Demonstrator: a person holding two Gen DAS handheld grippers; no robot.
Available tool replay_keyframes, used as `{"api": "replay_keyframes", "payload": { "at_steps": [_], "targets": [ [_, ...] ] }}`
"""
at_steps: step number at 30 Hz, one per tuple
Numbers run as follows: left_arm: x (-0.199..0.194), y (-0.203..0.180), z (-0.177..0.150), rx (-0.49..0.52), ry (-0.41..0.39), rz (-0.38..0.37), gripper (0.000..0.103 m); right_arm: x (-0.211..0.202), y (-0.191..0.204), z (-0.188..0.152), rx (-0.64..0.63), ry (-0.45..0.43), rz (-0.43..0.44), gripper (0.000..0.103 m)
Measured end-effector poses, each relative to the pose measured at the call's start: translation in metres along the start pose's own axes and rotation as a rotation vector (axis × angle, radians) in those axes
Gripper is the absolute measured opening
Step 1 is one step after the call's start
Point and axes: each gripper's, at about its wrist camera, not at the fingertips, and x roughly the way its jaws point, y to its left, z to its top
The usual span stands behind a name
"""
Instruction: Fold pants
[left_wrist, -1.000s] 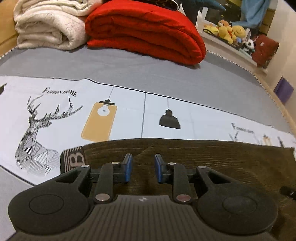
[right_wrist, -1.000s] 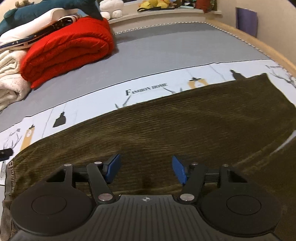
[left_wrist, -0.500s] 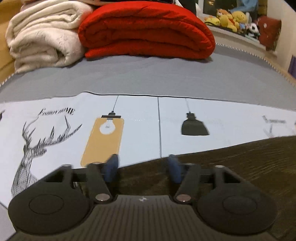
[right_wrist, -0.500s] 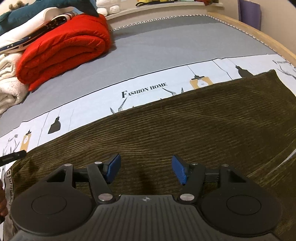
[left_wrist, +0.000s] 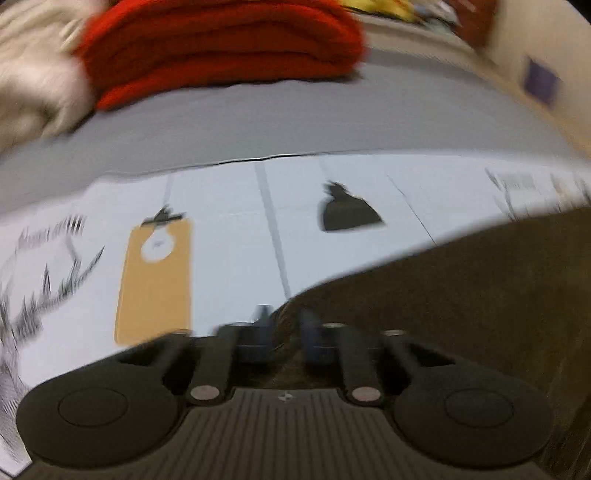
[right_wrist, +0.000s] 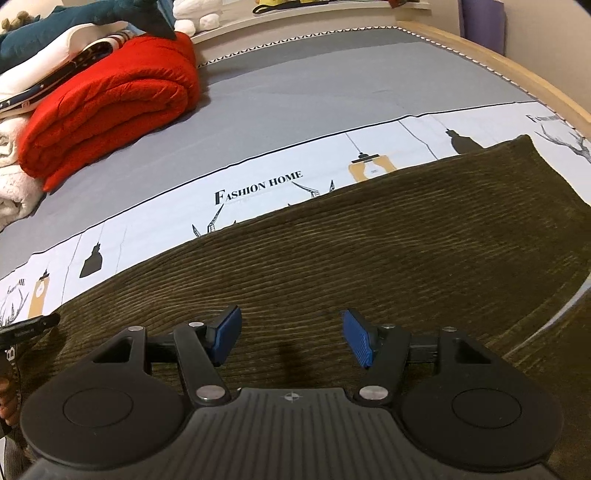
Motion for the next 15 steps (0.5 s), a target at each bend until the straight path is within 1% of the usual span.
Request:
{"api": "replay_keyframes", "payload": {
  "at_steps": [1,2,4,8,11,13,15],
  "targets": [
    [-0.004,-0.009,-0.002,0.064,-0.003,0.024,0.002,-0.002,0.000,0.000,0.002,-0.001,0.001,0.064],
    [-0.008,-0.016,-0.003,0.103,-0.007,0.042,0.002,-0.005,0.000,0.001,0.002,-0.004,0.003,0.064],
    [-0.024,-0.021,-0.005,0.121,-0.032,0.057,0.002,-0.011,0.001,0.002,-0.003,-0.012,0.007,0.064],
    [-0.080,-0.032,-0.008,0.153,-0.105,0.068,0.002,-0.025,-0.002,0.007,0.000,-0.039,0.002,0.064],
    [-0.132,-0.050,-0.015,0.183,-0.127,0.051,0.002,-0.037,-0.008,0.009,0.021,-0.056,-0.004,0.063],
    [-0.169,-0.067,-0.030,0.194,-0.123,0.024,0.002,-0.045,-0.012,0.009,0.048,-0.060,0.004,0.064],
    [-0.201,-0.086,-0.054,0.209,-0.117,0.002,0.002,-0.054,-0.016,0.007,0.071,-0.067,0.021,0.064]
  ]
}}
